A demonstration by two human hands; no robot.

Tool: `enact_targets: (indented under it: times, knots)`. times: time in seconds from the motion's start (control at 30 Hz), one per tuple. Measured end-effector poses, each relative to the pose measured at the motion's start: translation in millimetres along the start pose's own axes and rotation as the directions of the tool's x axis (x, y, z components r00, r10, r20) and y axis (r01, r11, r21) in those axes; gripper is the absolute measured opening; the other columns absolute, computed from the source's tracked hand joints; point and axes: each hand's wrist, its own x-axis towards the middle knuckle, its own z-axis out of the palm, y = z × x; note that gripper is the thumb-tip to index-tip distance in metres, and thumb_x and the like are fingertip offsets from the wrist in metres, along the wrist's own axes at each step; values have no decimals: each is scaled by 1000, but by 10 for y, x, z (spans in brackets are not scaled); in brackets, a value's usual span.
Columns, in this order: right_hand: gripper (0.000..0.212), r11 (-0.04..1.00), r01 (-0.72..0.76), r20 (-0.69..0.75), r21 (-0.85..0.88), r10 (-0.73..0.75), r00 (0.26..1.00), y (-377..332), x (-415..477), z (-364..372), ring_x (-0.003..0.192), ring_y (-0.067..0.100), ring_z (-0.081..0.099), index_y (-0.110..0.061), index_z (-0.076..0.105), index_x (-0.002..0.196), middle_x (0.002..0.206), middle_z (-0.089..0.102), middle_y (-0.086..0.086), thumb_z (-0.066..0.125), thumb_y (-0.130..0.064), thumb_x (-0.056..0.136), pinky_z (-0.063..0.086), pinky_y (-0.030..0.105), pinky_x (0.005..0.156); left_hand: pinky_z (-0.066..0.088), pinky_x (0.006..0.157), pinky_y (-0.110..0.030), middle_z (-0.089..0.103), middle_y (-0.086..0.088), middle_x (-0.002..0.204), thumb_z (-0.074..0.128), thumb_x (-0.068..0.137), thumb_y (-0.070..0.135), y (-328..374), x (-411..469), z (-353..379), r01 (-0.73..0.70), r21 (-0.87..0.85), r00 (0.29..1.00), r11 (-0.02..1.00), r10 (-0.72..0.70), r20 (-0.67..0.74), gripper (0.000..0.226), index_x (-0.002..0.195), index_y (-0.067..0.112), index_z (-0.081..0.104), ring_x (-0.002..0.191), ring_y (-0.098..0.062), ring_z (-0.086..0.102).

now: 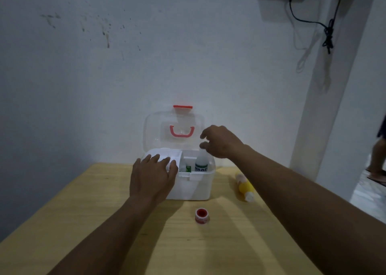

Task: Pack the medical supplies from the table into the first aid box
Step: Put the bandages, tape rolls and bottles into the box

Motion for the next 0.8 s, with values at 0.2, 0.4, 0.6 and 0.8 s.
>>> enact_targets:
  times: [0.2, 0.4, 0.6, 0.8]
  knots:
    - [30, 981, -191, -44, 38, 192, 980, 286, -318, -231, 99, 30, 64, -6, 67, 108, 110, 68, 10, 57, -21, 85, 54, 36, 80, 33, 109, -48, 61, -8, 134, 15, 95, 49, -11, 3, -1, -20, 31, 1000, 999, 19, 7, 64, 129, 23, 62, 129, -26, 51]
    - [30, 935, -338, 184, -106, 353, 918, 535, -789, -154, 76, 24, 59, -12, 47, 81, 87, 60, 8, 75, -22, 81, 48, 32, 63, 43, 99, -47, 68, -8, 121, 11, 94, 48, -19, 28, 18, -37, 31, 999, 999, 37, -5, 68, 122, 21, 67, 114, -28, 59]
    - [21, 908, -341, 240, -242, 396, 886, 660, -1018, 162, 83, 25, 63, -10, 61, 93, 88, 62, 6, 70, -16, 75, 48, 30, 66, 43, 98, -50, 71, -7, 111, 13, 95, 48, -7, 26, 12, -14, 26, 1000, 1000, 14, -2, 65, 115, 21, 69, 107, -27, 60]
    - [25, 910, -372, 65, -182, 389, 919, 718, -1063, 144, 96, 30, 62, -11, 54, 108, 105, 62, 9, 58, -22, 87, 46, 33, 71, 42, 99, -51, 71, -7, 112, 11, 94, 48, -6, 17, -2, -1, 20, 1000, 1000, 1, 24, 67, 115, 22, 69, 111, -28, 60]
